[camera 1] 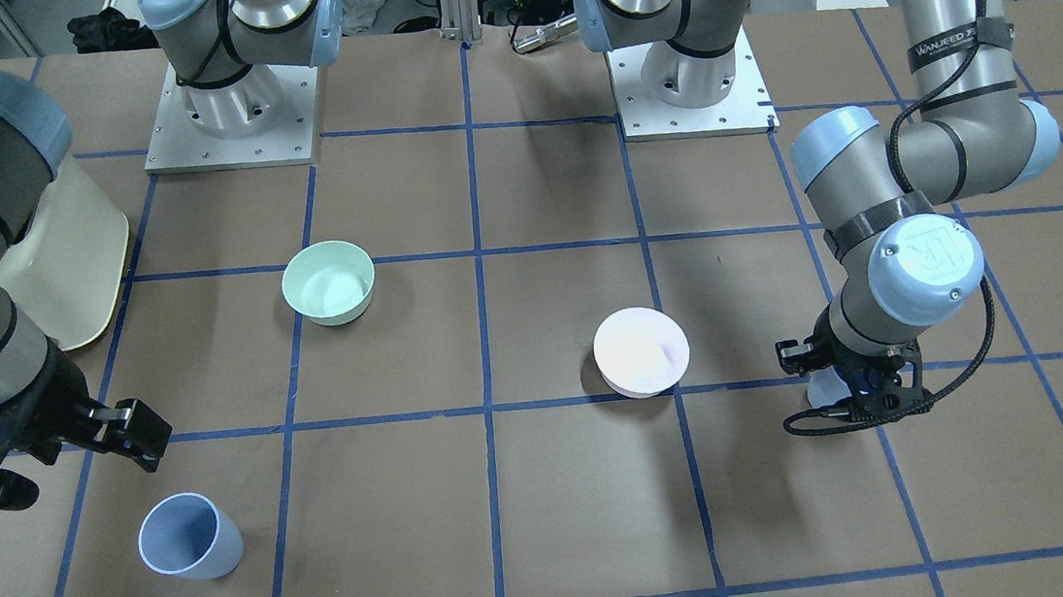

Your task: Stack blue cups with both arms

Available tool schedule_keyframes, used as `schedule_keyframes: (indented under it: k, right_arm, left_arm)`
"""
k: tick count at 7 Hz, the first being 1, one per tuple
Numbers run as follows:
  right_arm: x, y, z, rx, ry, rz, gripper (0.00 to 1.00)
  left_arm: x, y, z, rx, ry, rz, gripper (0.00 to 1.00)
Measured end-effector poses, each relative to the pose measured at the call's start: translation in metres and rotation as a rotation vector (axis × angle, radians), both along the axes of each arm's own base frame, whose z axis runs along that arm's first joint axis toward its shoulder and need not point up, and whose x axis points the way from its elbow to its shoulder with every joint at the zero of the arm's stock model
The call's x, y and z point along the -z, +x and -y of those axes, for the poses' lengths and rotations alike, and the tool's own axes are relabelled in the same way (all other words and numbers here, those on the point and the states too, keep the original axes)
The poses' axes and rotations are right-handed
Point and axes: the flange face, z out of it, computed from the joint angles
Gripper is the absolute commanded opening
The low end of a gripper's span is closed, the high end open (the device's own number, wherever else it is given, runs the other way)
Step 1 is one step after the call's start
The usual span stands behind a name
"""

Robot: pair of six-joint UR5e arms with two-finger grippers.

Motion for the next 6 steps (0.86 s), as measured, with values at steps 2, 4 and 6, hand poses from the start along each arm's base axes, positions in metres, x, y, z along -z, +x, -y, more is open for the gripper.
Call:
schedule_keyframes:
  k: [2,4,6]
  right_arm:
    - [0.030,-0.011,0.014,0.002,0.011,0.002,1.00]
    - [0.054,-0.015,0.023,0.006,0.020,0.007,1.00]
    - [0.073,-0.018,0.031,0.013,0.025,0.010,1.00]
  left_arm:
    - [-0.013,-0.009,0.012,-0.010,-0.057,0.003,0.00]
    - [-0.066,-0.070,0.043,-0.034,-0.161,-0.031,0.00]
    - [-0.107,-0.192,0.035,-0.135,-0.204,-0.078,0.00]
